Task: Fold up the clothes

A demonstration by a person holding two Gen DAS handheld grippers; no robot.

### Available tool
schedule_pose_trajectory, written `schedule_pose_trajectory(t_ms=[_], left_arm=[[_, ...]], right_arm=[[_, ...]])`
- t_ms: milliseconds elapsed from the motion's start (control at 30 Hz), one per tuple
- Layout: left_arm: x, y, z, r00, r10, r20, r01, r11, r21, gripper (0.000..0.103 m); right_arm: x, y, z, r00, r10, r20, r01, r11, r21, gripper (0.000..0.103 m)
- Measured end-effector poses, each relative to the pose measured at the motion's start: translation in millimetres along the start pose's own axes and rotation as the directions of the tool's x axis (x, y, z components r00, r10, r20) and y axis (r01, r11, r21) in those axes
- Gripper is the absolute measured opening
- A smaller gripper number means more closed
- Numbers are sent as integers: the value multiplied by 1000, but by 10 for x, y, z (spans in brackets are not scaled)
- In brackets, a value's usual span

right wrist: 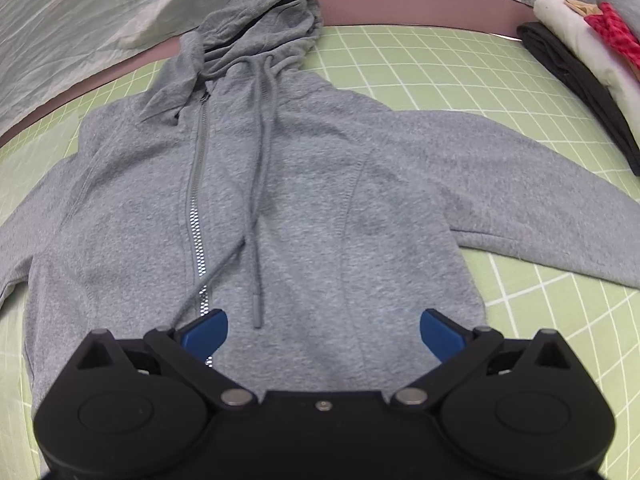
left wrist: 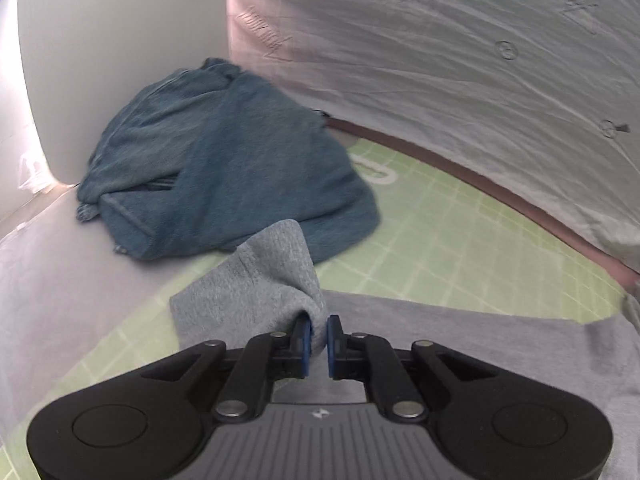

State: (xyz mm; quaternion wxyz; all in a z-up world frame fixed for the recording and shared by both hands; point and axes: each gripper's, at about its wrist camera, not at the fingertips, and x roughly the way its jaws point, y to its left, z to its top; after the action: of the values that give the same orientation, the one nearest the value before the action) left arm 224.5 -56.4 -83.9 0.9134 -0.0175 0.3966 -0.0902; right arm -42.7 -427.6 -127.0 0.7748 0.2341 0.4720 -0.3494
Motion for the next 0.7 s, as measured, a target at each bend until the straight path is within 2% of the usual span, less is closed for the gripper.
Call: schedule_pose_trajectory(t_ms=[33,100,200,267,333,367,467,500,600,700], left_arm=[[-50,-203,-24,999,-54,-3,54,998,32,9],[-159,-617,-144,985,-172,-31,174,980,96,8],[-301,-1219,-409,939,-325,-115,340,926,161,10],[-364,-1511,-601,919,-357,-169,386,902,193,23],[-426,-1782,-786,903,-370,-218,415,881,228,49],[-459,-1862,-850,899,-373,-230,424,874,238,57],[-559,-1864,-916,902,-373,-218,420,876,238,67],[-574,-1823,-906,910,-359,-208,403,883,239,68],[-560,-1627,-810,949,-266,-169,301,924,237,72],[-398,-1376,-736,968,-185,-170,217,956,198,72]], right_arm=[[-3,-60,-6,1000,-2,3,2,1000,21,103],[-19,-162,-12,1000,0,13,-1,999,53,103],[-57,-306,-23,999,-3,36,0,996,89,103],[-70,-398,-41,999,-8,45,3,994,109,103],[-85,-488,-60,998,-13,54,6,992,128,103],[-104,-512,-73,998,-19,63,11,992,127,103],[-162,-562,-112,995,-36,93,25,993,116,103],[-179,-557,-124,994,-43,104,32,994,107,103],[-189,-527,-141,992,-41,121,31,996,89,103],[-168,-489,-166,993,-4,115,-8,995,103,103]])
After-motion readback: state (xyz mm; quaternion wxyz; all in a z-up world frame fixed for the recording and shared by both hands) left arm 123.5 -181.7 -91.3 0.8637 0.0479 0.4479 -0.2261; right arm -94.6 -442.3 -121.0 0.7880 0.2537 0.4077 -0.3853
